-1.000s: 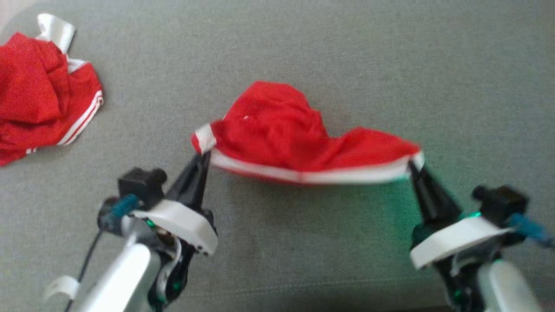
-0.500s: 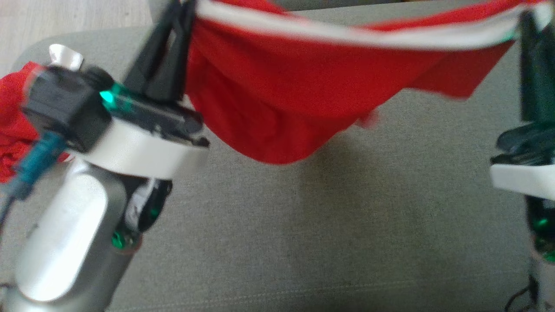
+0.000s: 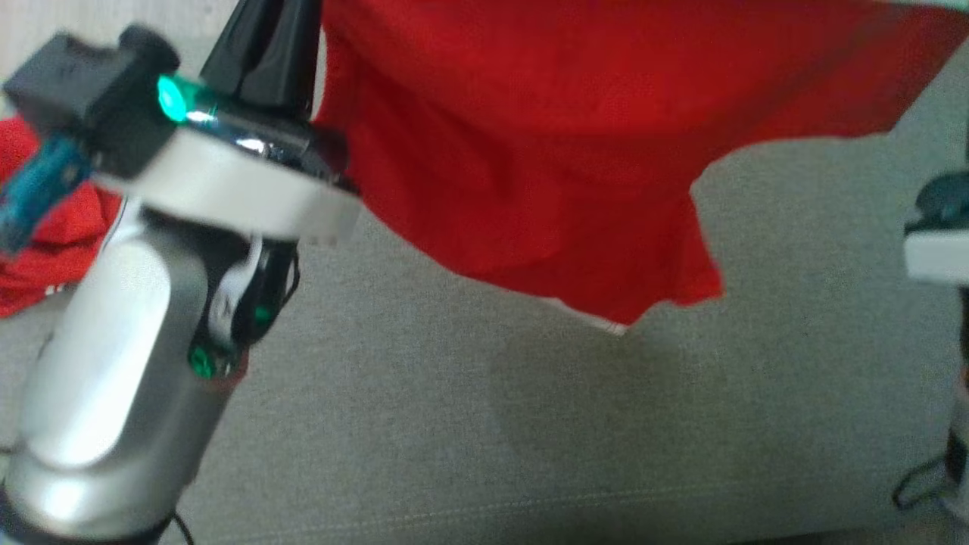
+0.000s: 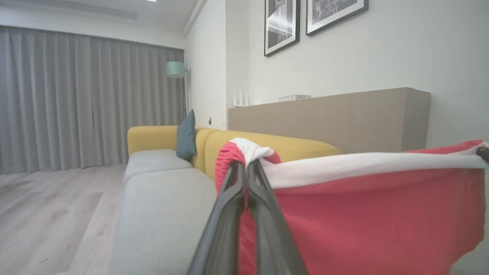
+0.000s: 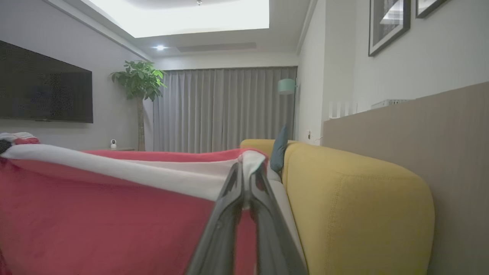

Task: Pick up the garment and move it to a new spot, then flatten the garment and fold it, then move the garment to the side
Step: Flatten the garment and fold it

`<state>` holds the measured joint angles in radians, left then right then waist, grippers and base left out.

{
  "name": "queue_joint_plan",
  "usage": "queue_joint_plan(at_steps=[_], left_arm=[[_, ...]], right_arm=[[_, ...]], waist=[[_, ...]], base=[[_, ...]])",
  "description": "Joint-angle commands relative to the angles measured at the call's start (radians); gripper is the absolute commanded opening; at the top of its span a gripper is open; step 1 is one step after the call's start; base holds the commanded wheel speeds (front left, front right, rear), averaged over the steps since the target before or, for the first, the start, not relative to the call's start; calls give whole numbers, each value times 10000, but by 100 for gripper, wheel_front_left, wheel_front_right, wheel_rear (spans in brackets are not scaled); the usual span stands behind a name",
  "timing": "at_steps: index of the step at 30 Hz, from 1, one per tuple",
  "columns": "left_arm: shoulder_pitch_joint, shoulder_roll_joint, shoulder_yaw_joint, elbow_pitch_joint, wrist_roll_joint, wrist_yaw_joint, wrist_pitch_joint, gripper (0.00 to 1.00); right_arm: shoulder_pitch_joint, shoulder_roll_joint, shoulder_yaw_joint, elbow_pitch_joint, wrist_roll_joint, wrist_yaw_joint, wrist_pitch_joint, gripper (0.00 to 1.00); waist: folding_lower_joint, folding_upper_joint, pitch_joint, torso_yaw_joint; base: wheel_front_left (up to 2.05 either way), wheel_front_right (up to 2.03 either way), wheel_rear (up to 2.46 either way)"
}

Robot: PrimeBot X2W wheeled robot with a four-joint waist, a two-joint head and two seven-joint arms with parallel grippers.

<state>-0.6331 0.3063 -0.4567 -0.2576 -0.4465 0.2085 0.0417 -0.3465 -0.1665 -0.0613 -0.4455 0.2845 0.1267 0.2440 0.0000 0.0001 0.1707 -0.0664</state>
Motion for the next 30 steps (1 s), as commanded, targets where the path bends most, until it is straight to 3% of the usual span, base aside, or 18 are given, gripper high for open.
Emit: queue_joint_plan(at_steps=[1,8,9,14,16,17,22,30], left_arm=[[-895,156,508,73,-109,-87,-48,0],[-3403,-602,412,3692,-372,-1117,-864,0],[-3403,-602,412,3692,-372,-1117,-864,0],[-5273,-1143,689,6553,-444,-1678,-2236,0],[-5865,-1429,807,8063,-525,-2008,-2745,0],[-5871,-1605,870,8981,-565,-2218,-2921,0],[-4837,-1990,1164,10944,-698,-2556,-3026,0],[-2938,-2451,1567,12241,-606,-2732,-3032,0]], right_arm=[[-755,-58,61,0,163,40,50,0],[-3832,-349,121,3259,517,40,-434,0],[-3832,-349,121,3259,517,40,-434,0],[-6246,-231,762,5714,487,40,-1491,0],[-7070,-102,1466,7112,571,40,-2077,0],[-7192,38,1916,7960,723,40,-2447,0],[-6369,305,3305,10031,1212,40,-3052,0],[-4631,470,4639,12081,2421,40,-4251,0]], waist=[[0,-1,183,-14],[0,-1,969,-68],[0,-1,969,-68],[0,-1,1437,-236],[0,-1,1677,-344],[0,-1,1804,-387],[0,-1,2018,-365],[0,-1,2199,-170]], base=[[0,0,0],[0,0,0],[0,0,0],[0,0,0],[0,0,0],[0,0,0],[0,0,0],[0,0,0]])
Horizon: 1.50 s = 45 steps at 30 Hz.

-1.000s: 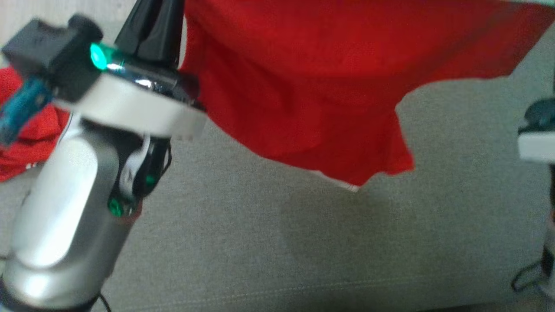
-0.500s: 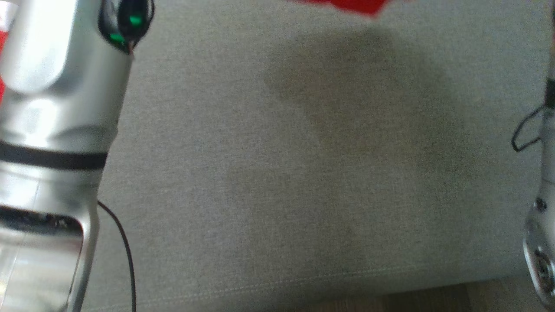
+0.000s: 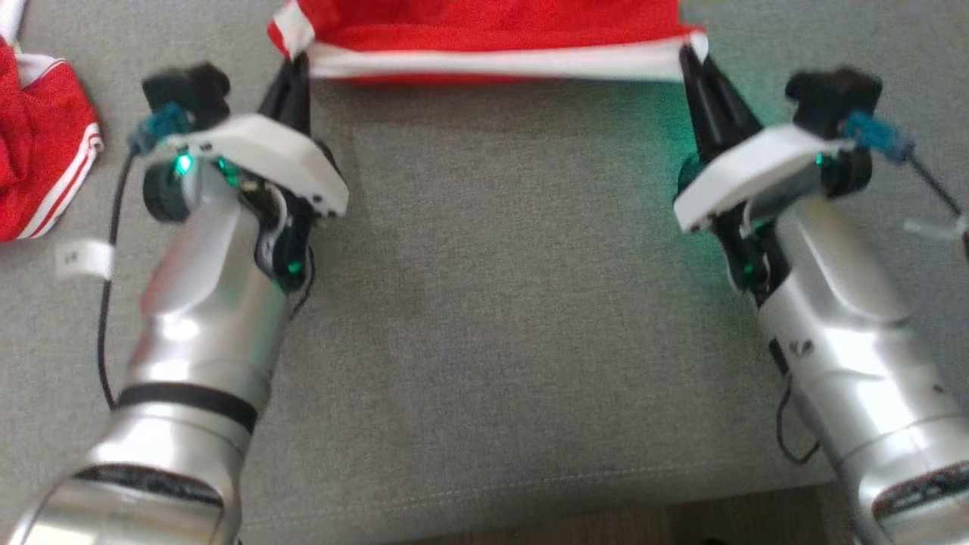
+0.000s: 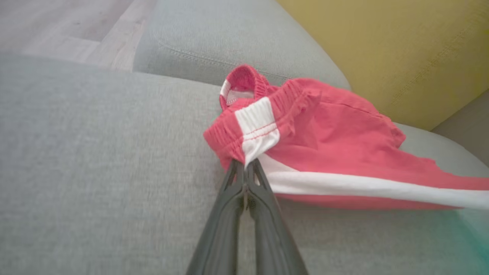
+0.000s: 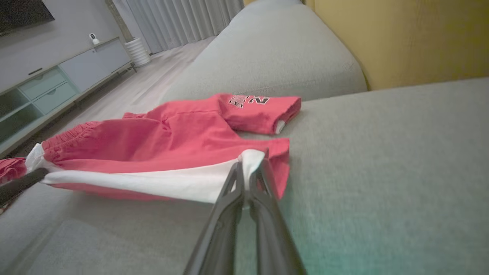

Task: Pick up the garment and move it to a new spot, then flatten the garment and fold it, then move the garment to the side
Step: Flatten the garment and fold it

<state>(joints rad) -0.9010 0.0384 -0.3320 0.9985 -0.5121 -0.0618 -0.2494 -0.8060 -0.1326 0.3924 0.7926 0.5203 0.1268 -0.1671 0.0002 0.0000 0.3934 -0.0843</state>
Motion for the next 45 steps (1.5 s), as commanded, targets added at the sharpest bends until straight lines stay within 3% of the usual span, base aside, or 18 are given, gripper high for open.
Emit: queue_joint_plan(at_steps=[1,6,15,22,29,37,45], left_arm=[[-10,206,422,-408,38,-35,-122,0],[1761,162,884,-1823,386,-104,-123,0],[5829,145,1520,-5684,1151,-45,-123,0],[8428,146,1274,-8331,1160,481,240,0],[9829,196,1054,-10505,1124,971,1189,0],[10024,242,865,-11546,840,1091,2028,0],[8544,167,853,-11041,-460,851,2557,0]], right_arm=[[205,131,178,-267,221,39,-277,0],[1716,-199,446,-909,691,39,-741,0],[5269,-710,-432,-3793,320,39,-756,0],[8151,-274,-2066,-6697,-710,39,825,0],[9872,243,-2964,-8967,-1329,39,2451,0],[9968,514,-3356,-10231,-1427,39,3478,0],[7925,293,-3509,-9557,-1225,39,3881,0]], waist=[[-2,0,-56,9],[-2,0,-384,58],[-2,0,-1247,83],[-2,0,-1811,129],[-2,0,-2117,140],[-2,0,-1974,150],[-2,0,-1220,258]], base=[[0,0,0],[0,0,0],[0,0,0],[0,0,0],[0,0,0],[0,0,0],[0,0,0]])
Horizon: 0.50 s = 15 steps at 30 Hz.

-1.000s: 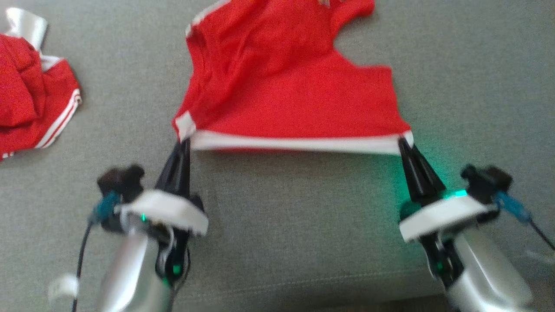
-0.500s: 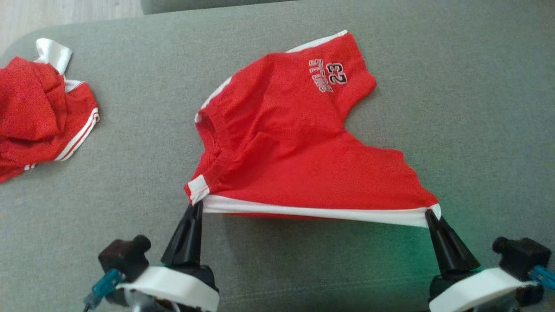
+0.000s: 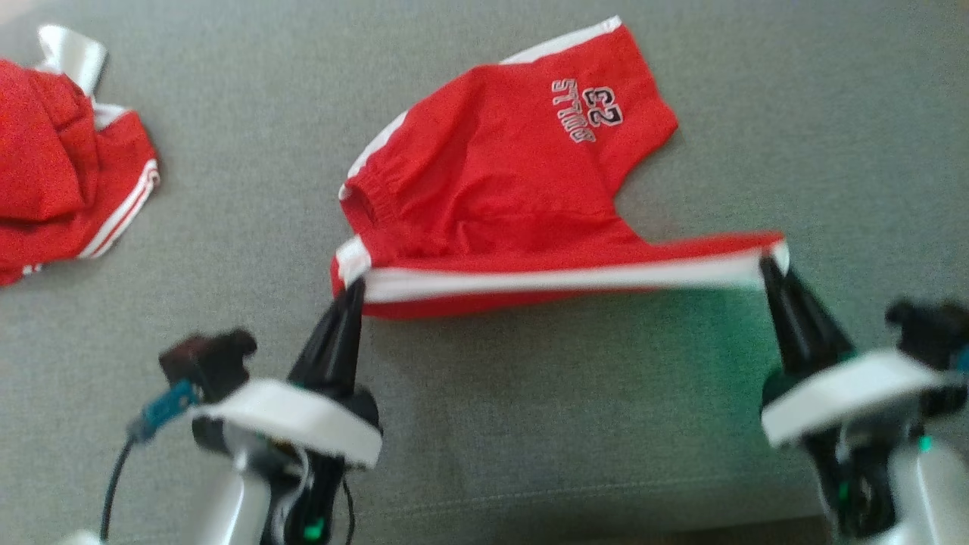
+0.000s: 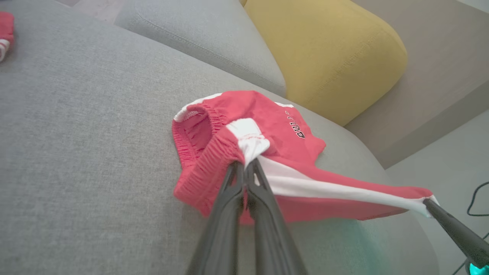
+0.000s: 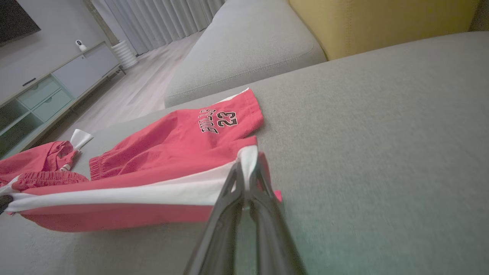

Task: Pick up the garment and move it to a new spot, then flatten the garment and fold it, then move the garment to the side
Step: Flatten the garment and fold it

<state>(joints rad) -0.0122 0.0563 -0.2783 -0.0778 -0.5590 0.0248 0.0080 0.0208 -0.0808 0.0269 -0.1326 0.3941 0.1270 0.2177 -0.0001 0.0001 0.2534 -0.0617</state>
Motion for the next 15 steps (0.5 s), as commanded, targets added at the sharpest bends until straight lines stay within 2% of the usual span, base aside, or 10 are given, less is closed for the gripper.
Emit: queue_joint_plan(at_steps=[1,15], left_arm=[[-576,-13,316,-155,12,-11,21,0],[-4441,-56,-69,2449,-1560,-84,-65,0]], right_arm=[[-697,-294,146,-112,53,37,77,0],[-6080,-1397,839,3582,586,37,292,0]], waist=[[1,-1,315,42],[1,-1,2040,976]], base=[[0,0,0],[0,0,0]])
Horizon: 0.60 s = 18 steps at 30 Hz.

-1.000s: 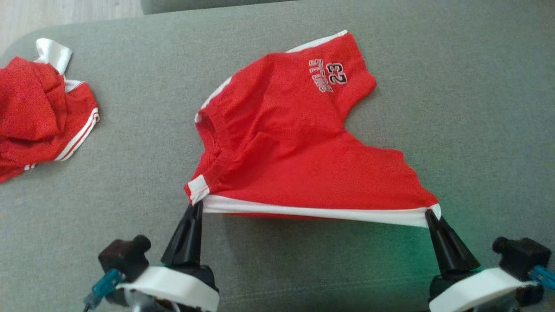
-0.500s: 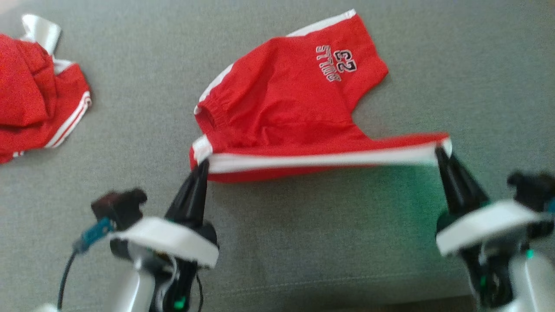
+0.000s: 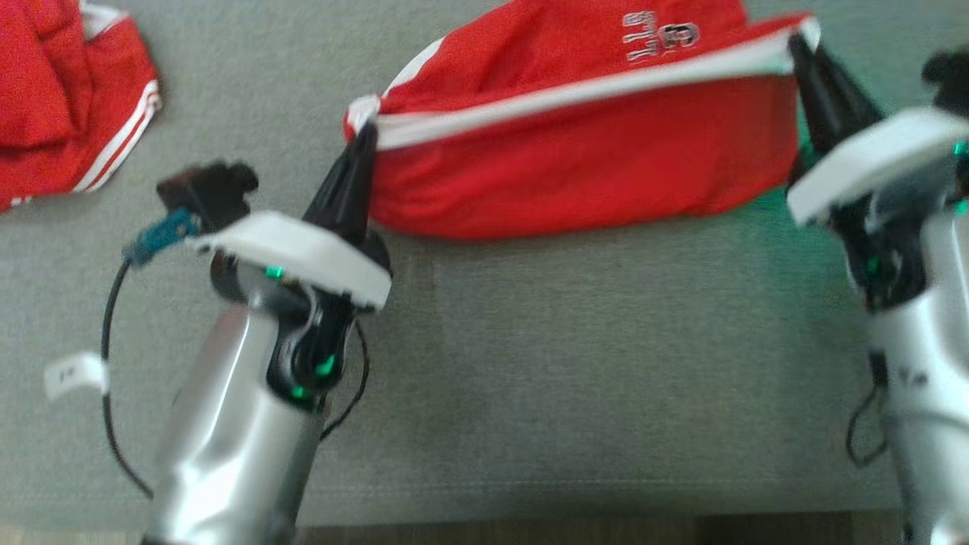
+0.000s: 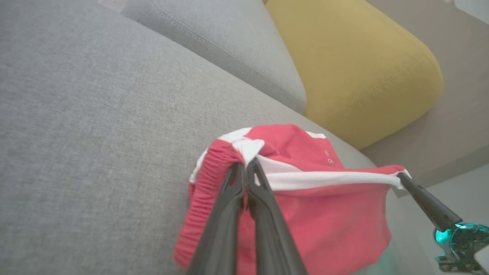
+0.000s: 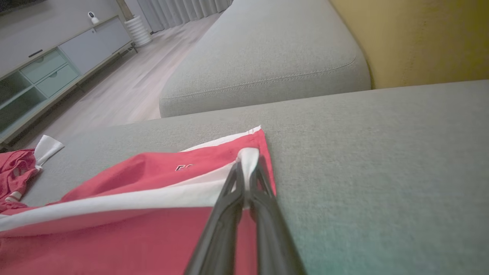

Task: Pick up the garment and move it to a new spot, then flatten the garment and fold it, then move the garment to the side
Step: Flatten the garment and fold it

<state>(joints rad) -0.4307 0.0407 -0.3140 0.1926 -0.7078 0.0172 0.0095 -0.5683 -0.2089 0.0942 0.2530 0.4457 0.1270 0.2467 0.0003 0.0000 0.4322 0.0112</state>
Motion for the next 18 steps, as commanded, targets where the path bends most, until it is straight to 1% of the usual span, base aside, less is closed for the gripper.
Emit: queue_joint_plan(at_steps=[1,6,7,9,10,11,12,15,16,17,18], left_arm=[[-528,98,191,10,-226,6,-110,0],[-1721,97,-361,1293,-897,11,-391,0],[-1721,97,-361,1293,-897,11,-391,0],[-2117,97,-636,1722,-1116,-15,-529,0],[-2300,96,-782,1928,-1175,-25,-612,33],[-2459,96,-914,2102,-1256,-33,-719,78],[-2600,96,-1049,2255,-1348,-46,-817,100],[-2938,96,-1357,2586,-1395,-78,-1346,100],[-3077,96,-1540,2764,-1383,-73,-1671,100],[-3077,96,-1540,2764,-1383,-73,-1671,100],[-3161,96,-1698,2914,-1240,-20,-1946,100]], right_arm=[[-530,-153,228,44,126,37,4,0],[-1949,-319,677,1584,376,37,-135,0],[-1949,-319,677,1584,376,37,-135,0],[-2392,-364,855,2159,502,37,-270,0],[-2586,-385,950,2423,564,37,-358,0],[-2769,-407,1046,2668,630,37,-464,0],[-2940,-421,1153,2879,704,37,-609,0],[-3341,-443,1459,3430,919,37,-1163,0],[-3528,-458,1610,3747,1068,37,-1579,45],[-3528,-458,1610,3747,1068,37,-1579,45],[-3644,-474,1785,3984,1204,37,-1976,100]], waist=[[-3,0,329,306],[-3,0,573,502],[-3,0,573,502],[-3,0,638,551],[-3,0,658,572],[-3,0,681,589],[-3,0,703,603],[-3,0,738,622],[-3,0,751,643],[-3,0,751,643],[-3,0,750,666]], base=[[0,0,0],[0,0,0],[0,0,0],[0,0,0],[0,0,0],[0,0,0],[0,0,0],[0,0,0],[0,0,0],[0,0,0],[0,0,0]])
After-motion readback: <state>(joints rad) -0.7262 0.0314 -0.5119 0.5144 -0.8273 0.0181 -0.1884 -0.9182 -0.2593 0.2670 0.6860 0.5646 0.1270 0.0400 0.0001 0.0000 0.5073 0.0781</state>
